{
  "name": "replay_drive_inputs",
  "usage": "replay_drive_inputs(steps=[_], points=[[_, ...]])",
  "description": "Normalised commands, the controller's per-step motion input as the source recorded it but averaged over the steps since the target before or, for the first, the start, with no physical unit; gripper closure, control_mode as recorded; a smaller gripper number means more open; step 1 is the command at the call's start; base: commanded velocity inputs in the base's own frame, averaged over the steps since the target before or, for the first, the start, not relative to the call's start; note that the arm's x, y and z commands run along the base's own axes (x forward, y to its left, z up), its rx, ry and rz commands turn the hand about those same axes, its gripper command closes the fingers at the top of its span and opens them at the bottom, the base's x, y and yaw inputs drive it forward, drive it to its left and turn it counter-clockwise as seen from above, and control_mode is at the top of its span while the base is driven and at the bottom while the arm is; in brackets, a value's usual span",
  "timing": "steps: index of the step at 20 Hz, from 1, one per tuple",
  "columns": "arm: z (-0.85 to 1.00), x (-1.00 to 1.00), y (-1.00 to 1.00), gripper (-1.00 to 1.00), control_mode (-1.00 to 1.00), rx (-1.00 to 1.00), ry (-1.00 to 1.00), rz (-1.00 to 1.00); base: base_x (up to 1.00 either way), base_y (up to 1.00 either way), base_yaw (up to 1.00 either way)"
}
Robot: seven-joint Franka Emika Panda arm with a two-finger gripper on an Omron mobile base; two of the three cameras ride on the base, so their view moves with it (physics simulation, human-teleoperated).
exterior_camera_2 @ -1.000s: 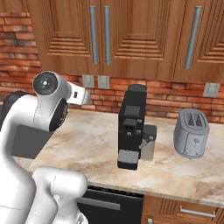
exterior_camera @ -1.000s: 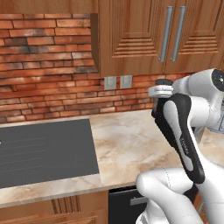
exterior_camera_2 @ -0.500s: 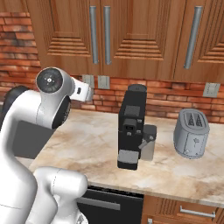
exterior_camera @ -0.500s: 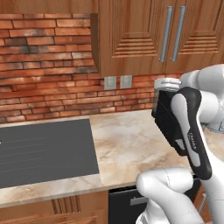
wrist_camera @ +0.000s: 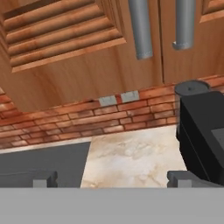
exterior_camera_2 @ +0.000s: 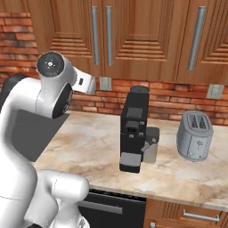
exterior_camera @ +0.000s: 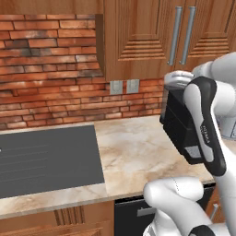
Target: Open the cabinet, pick the kettle from the cabinet, and place it in the sink.
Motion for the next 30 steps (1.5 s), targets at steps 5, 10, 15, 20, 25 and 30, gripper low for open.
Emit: replay_drive_inputs(steps=[5, 10, 15, 20, 25, 30], points=[[0.23, 0.01, -0.09, -1.0, -1.0, 0.0, 0.06, 0.0, 0.0, 0.0, 0.0], [0.16, 0.12, -0.12, -1.0, -1.0, -0.05, 0.06, 0.0, 0.0, 0.0, 0.0], [0.13, 0.21, -0.06, -1.0, -1.0, -0.11, 0.07, 0.0, 0.0, 0.0, 0.0], [0.04, 0.22, -0.06, -1.0, -1.0, -0.11, 0.02, 0.0, 0.0, 0.0, 0.0], [0.04, 0.24, -0.04, -1.0, -1.0, -0.08, -0.01, 0.01, 0.0, 0.0, 0.0], [0.1, 0.24, -0.04, -1.0, -1.0, -0.06, -0.07, 0.04, 0.0, 0.0, 0.0]])
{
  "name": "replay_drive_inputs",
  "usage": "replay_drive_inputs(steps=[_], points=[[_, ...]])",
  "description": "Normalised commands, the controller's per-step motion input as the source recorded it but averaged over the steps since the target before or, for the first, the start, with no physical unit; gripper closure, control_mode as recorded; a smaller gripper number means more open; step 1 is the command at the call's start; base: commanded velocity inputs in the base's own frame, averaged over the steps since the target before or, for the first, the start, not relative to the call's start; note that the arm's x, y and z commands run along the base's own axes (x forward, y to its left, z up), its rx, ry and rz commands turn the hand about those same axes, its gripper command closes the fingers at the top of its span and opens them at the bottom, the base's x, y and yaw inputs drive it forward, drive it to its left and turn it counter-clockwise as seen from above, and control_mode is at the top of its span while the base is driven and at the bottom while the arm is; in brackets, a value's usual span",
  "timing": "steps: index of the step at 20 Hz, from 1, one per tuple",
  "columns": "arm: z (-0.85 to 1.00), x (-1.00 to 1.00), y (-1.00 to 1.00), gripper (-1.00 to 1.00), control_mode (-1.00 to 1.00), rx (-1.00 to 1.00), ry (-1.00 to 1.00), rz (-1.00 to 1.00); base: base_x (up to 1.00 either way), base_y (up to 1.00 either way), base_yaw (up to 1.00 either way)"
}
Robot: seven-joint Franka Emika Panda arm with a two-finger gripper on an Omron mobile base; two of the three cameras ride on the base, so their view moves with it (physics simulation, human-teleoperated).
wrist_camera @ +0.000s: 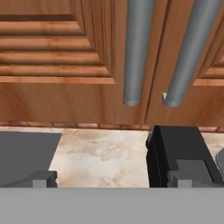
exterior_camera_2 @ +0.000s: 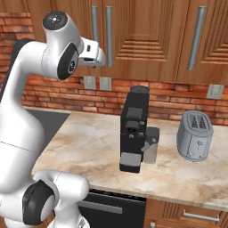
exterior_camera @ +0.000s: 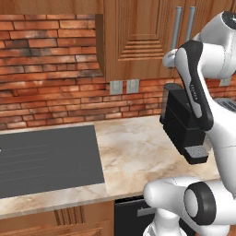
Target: Open the cabinet, pick the kettle from the cabinet, and place it in the sink.
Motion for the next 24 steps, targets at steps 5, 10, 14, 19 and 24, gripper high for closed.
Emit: replay_drive_inputs(steps=[5, 10, 14, 19, 24], points=[[0.12, 0.24, 0.0, -1.0, -1.0, -0.03, -0.1, 0.04, 0.0, 0.0, 0.0], [0.11, 0.23, 0.0, -1.0, -1.0, -0.01, -0.06, 0.04, 0.0, 0.0, 0.0], [0.12, 0.31, -0.02, -1.0, -1.0, -0.01, 0.0, 0.0, 0.0, 0.0, 0.0], [0.14, 0.34, -0.03, -1.0, -1.0, -0.02, 0.0, 0.0, 0.0, 0.0, 0.0], [0.15, 0.33, -0.1, -1.0, -1.0, -0.01, 0.0, 0.0, 0.0, 0.0, 0.0]])
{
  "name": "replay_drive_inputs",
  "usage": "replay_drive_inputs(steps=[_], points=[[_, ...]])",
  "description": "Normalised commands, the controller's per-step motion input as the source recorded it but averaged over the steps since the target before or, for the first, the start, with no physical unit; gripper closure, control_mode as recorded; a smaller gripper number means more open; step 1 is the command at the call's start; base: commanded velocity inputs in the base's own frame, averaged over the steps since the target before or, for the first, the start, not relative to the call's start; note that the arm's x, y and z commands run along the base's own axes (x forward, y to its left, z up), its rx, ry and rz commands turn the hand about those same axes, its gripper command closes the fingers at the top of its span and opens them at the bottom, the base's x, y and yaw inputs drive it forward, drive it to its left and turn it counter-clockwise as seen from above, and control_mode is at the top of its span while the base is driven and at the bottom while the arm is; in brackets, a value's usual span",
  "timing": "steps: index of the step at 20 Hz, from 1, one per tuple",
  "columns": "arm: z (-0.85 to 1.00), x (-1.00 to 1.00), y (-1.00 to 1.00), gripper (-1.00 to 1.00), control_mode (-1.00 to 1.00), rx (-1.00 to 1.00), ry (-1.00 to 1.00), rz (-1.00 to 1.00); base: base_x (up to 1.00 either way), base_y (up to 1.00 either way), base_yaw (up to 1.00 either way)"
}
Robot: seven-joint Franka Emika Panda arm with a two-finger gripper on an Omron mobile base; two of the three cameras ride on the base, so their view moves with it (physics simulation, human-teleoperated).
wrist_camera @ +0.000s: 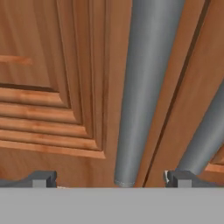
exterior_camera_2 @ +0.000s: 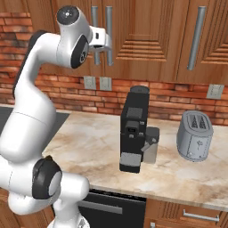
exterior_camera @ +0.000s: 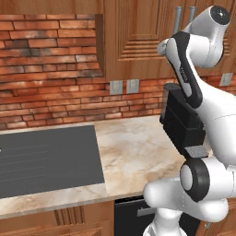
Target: Open the cabinet, pick the kettle from the cabinet, and place it in the sink.
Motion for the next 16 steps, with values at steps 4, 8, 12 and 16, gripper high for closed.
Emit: replay_drive_inputs(steps=[4, 8, 12, 16], points=[[0.14, 0.29, -0.15, -1.0, -1.0, 0.0, -0.01, 0.0, 0.0, 0.0, 0.0], [0.1, 0.29, -0.14, -1.0, -1.0, 0.0, 0.0, 0.0, 0.0, 0.0, 0.0], [0.05, 0.31, -0.11, -1.0, -1.0, 0.0, 0.0, 0.0, 0.0, 0.0, 0.0], [0.0, 0.35, -0.01, -1.0, -1.0, 0.0, 0.0, 0.0, 0.0, 0.0, 0.0]])
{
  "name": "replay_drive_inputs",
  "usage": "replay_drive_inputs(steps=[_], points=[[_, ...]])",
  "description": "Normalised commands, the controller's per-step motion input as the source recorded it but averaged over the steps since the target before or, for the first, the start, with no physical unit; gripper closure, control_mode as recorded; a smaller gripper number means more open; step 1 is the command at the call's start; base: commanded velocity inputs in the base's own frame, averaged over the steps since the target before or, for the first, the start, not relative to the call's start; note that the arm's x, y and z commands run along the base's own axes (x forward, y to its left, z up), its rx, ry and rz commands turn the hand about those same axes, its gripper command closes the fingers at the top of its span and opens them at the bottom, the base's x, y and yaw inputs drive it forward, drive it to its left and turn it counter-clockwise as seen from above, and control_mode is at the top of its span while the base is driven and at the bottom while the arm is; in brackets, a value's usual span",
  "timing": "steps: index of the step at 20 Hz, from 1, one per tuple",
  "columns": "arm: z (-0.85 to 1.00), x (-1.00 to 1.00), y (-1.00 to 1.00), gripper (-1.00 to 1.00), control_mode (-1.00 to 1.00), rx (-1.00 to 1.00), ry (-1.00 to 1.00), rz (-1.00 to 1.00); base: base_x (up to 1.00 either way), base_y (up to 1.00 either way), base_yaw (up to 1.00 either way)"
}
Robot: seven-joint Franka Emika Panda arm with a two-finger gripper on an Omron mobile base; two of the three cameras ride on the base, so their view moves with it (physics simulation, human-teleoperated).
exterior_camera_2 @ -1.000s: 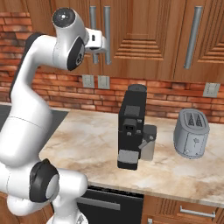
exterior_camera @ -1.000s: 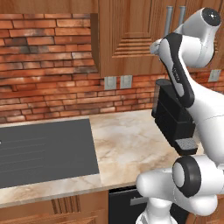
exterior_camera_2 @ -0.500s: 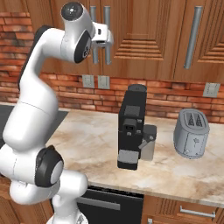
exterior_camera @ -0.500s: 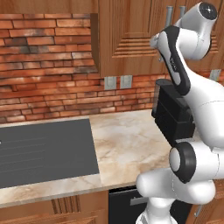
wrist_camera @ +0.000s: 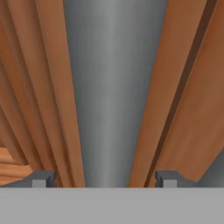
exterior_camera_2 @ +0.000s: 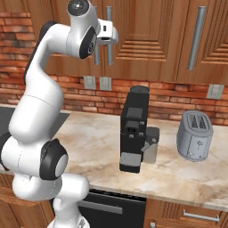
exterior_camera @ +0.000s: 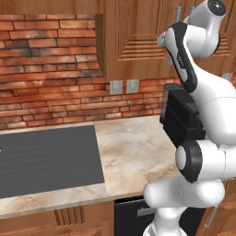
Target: Open the cabinet, pick the kettle from the cabinet, and place it in the sink.
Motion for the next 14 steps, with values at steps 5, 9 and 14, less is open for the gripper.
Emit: replay_drive_inputs(steps=[5, 9, 14], points=[[0.0, 0.38, 0.0, -1.0, -1.0, 0.0, 0.0, 0.0, 0.0, 0.0, 0.0], [0.0, 0.36, 0.0, -1.0, -1.0, 0.0, 0.0, 0.0, 0.0, 0.0, 0.0], [0.0, 0.32, 0.0, -1.0, -1.0, 0.0, 0.0, 0.0, 0.0, 0.0, 0.0]])
